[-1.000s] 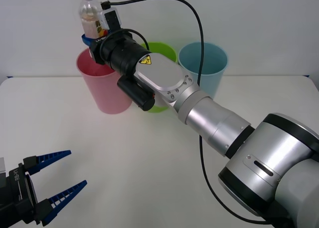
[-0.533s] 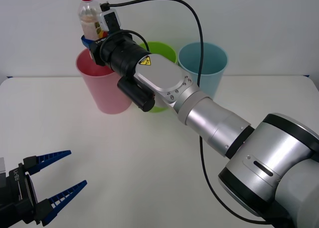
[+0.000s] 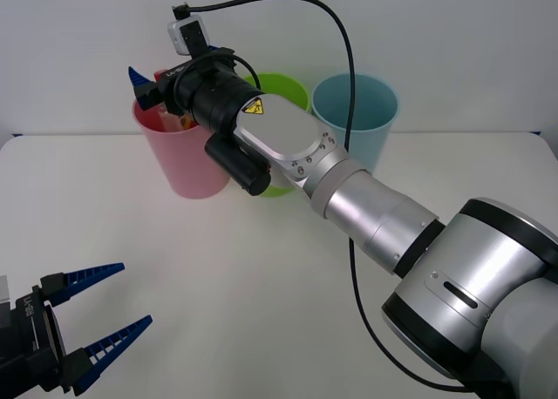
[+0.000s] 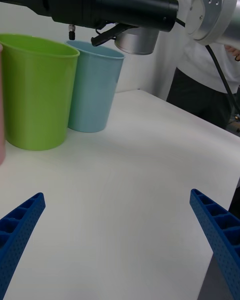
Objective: Put cans in the blue bin and PET bottles in the pink bin and trash in the green bin.
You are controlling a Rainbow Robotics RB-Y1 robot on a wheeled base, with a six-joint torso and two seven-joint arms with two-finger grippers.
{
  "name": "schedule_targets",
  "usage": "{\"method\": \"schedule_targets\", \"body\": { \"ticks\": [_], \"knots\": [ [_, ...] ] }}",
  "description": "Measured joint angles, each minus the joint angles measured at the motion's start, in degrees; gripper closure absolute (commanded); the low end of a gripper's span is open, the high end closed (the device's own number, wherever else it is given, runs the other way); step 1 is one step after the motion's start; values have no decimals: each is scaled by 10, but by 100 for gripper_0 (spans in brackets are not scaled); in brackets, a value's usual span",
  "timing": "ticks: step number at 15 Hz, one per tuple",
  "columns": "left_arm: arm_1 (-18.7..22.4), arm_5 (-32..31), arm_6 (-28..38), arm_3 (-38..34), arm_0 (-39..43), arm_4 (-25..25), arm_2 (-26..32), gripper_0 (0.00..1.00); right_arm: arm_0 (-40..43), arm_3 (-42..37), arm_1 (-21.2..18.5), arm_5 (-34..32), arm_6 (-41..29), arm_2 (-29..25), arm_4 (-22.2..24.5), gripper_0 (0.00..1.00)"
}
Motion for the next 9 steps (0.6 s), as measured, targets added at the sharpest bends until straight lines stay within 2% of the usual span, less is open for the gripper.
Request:
{"method": "schedule_targets", "body": {
  "ticks": [6, 9],
  "knots": [
    [0, 0, 0, 0, 0, 0, 0, 0, 0, -12, -4, -23, -1, -7, -9, 0],
    [0, 0, 0, 0, 0, 0, 0, 0, 6, -57, -34, -54, -2, -17, -27, 0]
  ]
}}
